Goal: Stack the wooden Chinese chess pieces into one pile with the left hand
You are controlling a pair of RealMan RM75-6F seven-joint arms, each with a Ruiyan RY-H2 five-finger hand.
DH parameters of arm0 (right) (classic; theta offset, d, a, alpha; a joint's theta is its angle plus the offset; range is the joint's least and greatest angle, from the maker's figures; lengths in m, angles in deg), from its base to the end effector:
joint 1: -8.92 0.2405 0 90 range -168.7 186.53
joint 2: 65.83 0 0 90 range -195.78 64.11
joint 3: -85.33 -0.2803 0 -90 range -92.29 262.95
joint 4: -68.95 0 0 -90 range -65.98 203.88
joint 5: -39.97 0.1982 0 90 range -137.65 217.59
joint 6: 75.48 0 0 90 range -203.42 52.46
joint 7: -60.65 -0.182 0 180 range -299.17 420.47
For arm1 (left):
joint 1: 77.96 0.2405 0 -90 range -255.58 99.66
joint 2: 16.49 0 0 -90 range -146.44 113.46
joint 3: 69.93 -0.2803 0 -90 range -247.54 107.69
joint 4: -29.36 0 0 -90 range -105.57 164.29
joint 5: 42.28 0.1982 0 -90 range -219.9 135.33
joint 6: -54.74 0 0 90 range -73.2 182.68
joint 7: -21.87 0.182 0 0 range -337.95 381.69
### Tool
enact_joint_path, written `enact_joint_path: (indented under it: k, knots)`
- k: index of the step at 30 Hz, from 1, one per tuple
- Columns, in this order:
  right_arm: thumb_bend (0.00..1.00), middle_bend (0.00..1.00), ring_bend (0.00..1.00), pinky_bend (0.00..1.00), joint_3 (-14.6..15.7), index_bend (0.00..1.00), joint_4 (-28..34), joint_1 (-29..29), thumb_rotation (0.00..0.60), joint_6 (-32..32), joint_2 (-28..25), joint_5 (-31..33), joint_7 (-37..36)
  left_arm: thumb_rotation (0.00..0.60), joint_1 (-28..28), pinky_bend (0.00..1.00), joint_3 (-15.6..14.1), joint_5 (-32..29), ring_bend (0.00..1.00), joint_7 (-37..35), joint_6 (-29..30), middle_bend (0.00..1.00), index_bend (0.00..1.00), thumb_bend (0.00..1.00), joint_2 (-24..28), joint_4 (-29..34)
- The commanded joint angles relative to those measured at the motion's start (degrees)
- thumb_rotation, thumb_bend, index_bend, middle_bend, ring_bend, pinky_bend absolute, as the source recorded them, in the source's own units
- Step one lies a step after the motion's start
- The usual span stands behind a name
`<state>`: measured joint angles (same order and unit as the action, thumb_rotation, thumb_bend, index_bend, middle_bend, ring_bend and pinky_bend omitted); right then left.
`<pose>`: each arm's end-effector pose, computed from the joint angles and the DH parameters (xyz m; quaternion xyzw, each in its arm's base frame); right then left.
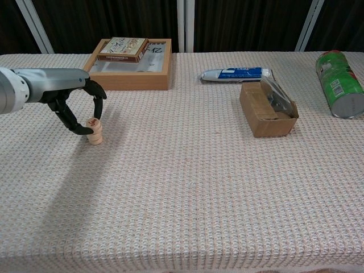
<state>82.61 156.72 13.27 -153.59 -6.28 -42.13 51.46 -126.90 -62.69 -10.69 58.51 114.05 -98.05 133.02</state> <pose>-0.3698 -0.2160 0.2048 0.5800 -0.4406 0.3421 0.5937 -0.1595 0.3672 -0.0077 -0.7278 -0.4766 -0.2496 0.4254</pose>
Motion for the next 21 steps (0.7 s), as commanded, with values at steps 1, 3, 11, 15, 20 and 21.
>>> enact_joint_path:
  k: [1,3,11,15,20,21]
  knots:
    - [0.22,0.0,0.0,0.0,0.0,0.0,0.01,0.01,0.6,0.04,-0.02,0.02,0.07,0.6,-0.02,0.0,-0.17,-0.07,0.0,-0.37,-0.07,0.12,0.48,0.26,0.06,-0.16]
    - [0.22,0.0,0.0,0.0,0.01,0.0,0.09,0.05,0.6,0.18,-0.07,0.07,0.19,0.6,0.02,0.0,-0.25,0.0,0.0,-0.83,-0.09,0.12,0.48,0.26,0.16,-0.26]
    - [0.22,0.0,0.0,0.0,0.02,0.0,0.2,0.11,0.6,0.35,-0.04,0.17,0.58,0.6,0.02,0.0,-0.69,0.31,0.0,-1.92,-0.26,0.12,0.45,0.26,0.69,-0.16]
    - [0.22,0.0,0.0,0.0,-0.01,0.0,0.29,0.05,0.6,0.24,-0.09,0.2,0.67,0.6,0.06,0.0,-0.73,0.59,0.0,-2.38,0.09,0.11,0.44,0.26,0.93,0.08]
    - [0.22,0.0,0.0,0.0,-0.01,0.0,0.35,0.05,0.6,0.28,-0.11,0.26,0.8,0.6,0.55,0.0,-0.7,1.62,0.0,-2.28,2.33,0.1,0.32,0.26,3.74,4.05]
    - [0.22,0.0,0.0,0.0,-0.02,0.0,0.4,0.05,0.6,0.24,-0.14,0.22,0.77,0.6,1.0,0.0,-0.8,2.31,0.0,-2.33,3.45,0.09,0.3,0.26,4.68,5.41]
